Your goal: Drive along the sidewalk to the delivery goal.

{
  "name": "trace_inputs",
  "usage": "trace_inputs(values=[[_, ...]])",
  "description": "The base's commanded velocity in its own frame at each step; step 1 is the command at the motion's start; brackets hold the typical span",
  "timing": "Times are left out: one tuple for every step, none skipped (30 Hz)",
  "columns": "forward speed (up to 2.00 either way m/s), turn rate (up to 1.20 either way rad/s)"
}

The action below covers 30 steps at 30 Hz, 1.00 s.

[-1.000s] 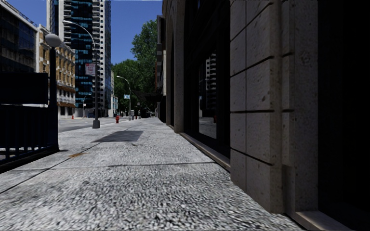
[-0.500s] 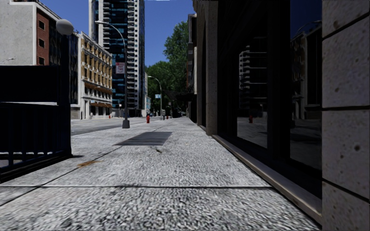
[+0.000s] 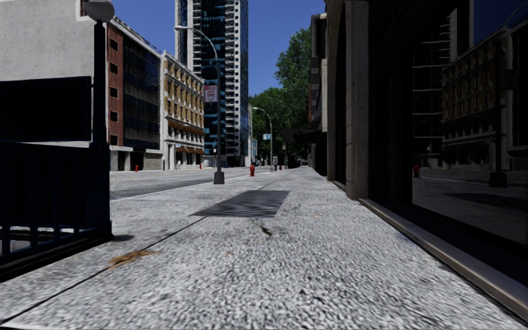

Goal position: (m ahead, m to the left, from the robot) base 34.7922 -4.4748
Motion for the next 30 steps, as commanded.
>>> trace_inputs(values=[[2.00,0.00],[2.00,0.00],[2.00,0.00],[2.00,0.00],[2.00,0.00],[2.00,0.00],[2.00,0.00],[2.00,0.00],[2.00,0.00],[2.00,0.00],[2.00,0.00],[2.00,0.00],[2.00,0.00],[2.00,0.00],[2.00,0.00],[2.00,0.00],[2.00,0.00],[2.00,0.00],[2.00,0.00],[2.00,0.00],[2.00,-0.11],[2.00,-0.19],[2.00,-0.19],[2.00,-0.20],[2.00,-0.21],[2.00,-0.22],[2.00,-0.23],[2.00,-0.23],[2.00,-0.23],[2.00,-0.23]])
